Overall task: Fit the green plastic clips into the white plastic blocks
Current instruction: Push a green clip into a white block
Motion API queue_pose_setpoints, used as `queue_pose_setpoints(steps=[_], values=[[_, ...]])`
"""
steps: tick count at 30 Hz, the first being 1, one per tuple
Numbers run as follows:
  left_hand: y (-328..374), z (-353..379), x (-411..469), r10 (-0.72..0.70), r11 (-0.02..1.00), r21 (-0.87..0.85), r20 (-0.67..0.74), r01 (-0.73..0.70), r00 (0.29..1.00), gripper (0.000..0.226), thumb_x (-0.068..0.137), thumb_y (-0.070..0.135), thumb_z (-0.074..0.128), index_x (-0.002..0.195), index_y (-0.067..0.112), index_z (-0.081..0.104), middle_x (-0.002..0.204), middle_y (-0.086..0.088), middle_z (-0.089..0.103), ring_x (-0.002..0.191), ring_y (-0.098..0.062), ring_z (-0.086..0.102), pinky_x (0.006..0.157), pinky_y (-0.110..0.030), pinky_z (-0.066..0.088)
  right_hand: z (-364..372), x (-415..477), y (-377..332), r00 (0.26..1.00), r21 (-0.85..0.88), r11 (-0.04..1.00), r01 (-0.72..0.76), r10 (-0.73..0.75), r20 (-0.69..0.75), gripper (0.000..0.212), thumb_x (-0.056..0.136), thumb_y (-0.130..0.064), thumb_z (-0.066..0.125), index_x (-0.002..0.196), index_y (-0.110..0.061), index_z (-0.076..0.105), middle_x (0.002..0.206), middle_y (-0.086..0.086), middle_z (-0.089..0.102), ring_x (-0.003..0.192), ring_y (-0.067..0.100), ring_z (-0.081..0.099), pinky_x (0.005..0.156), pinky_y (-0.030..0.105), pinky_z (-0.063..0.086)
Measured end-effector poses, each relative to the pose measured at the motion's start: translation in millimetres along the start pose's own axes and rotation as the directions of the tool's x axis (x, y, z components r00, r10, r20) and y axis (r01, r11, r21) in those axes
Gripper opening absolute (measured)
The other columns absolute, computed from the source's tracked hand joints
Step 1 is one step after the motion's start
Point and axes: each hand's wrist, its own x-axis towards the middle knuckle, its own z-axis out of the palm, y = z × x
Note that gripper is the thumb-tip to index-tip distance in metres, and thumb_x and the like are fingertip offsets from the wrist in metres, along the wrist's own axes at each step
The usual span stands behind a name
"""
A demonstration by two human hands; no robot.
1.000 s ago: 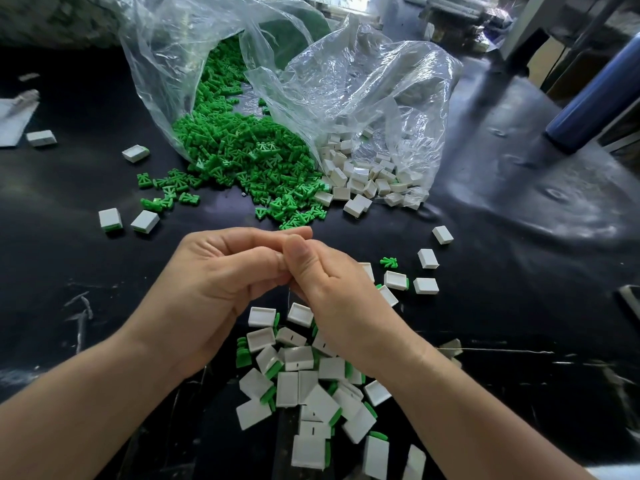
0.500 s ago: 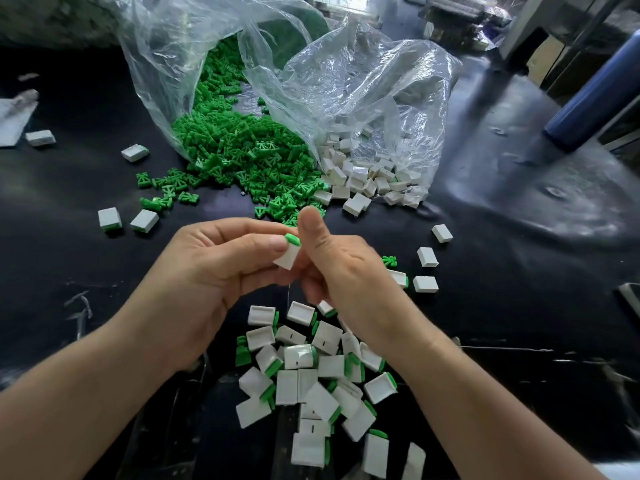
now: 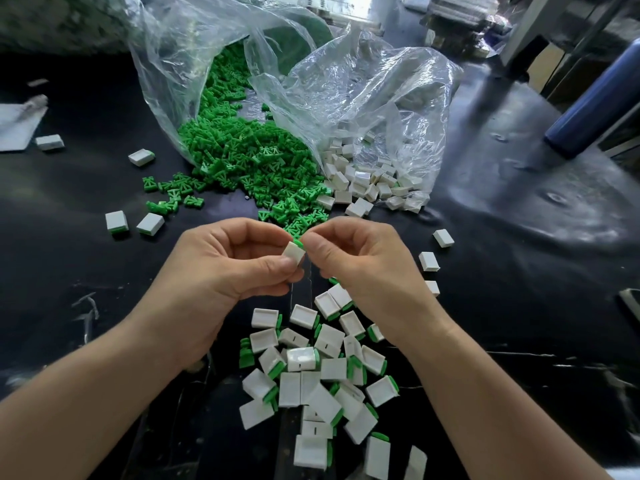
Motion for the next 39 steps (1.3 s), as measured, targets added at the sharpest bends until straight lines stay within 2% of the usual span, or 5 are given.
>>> queue_pose_setpoints(steps=[18,23,27,33,39], values=[[3,-3,0,-0.031,0.991,0.129,0.058,0.023,0.998,0.034,0.042,0.02,0.074,0.073,0.007,0.075,0.065,-0.015,0.07,0.055,-0.017,0.066,0.049,-0.019,0.052,7,-6,-1,0.974,-0.49,0.842,0.226,-0.21,0.09,0.014,0.094,-0.018,0.045,0.082,-0.021,0.042,0.079,-0.01,0.04,0.074,0.009,0.037,0.065,0.027,0.028],[1,-2,1,-0.037,0.997,0.073,0.053,0.033,0.998,0.026,0.045,0.014,0.072,0.069,0.005,0.073,0.069,-0.015,0.071,0.058,-0.019,0.068,0.049,-0.019,0.053,2,1,1,0.988,-0.279,0.951,0.131,-0.15,-0.045,0.022,0.094,-0.019,0.049,0.073,-0.018,0.057,0.068,-0.014,0.051,0.066,0.003,0.047,0.066,0.026,0.039],[1,1,-2,-0.013,0.987,0.158,0.102,-0.003,0.995,0.029,0.045,0.019,0.073,0.071,0.007,0.072,0.064,-0.011,0.07,0.052,-0.015,0.064,0.043,-0.018,0.048,-12,10,11,0.98,-0.422,0.907,0.008,-0.091,-0.177,0.023,0.091,-0.026,0.053,0.08,-0.01,0.064,0.067,-0.009,0.053,0.069,0.012,0.049,0.067,0.031,0.04],[5,5,-8,-0.029,0.967,0.253,0.251,-0.037,0.967,0.031,0.049,0.034,0.072,0.072,0.013,0.076,0.049,-0.003,0.062,0.041,-0.005,0.052,0.038,-0.01,0.036,-29,25,29,0.958,-0.638,0.758,-0.131,-0.069,-0.279,0.031,0.092,-0.025,0.053,0.121,-0.015,0.057,0.12,0.003,0.055,0.114,0.019,0.046,0.095,0.026,0.031],[5,3,-6,-0.001,0.967,0.249,0.183,-0.046,0.983,0.037,0.048,0.043,0.067,0.073,0.017,0.075,0.072,-0.008,0.072,0.047,-0.007,0.056,0.038,-0.014,0.036,-26,33,40,0.996,-0.712,0.7,-0.049,-0.018,-0.087,0.051,0.097,-0.024,0.04,0.146,-0.02,0.023,0.155,-0.006,0.015,0.142,0.009,0.003,0.113,0.031,0.003]])
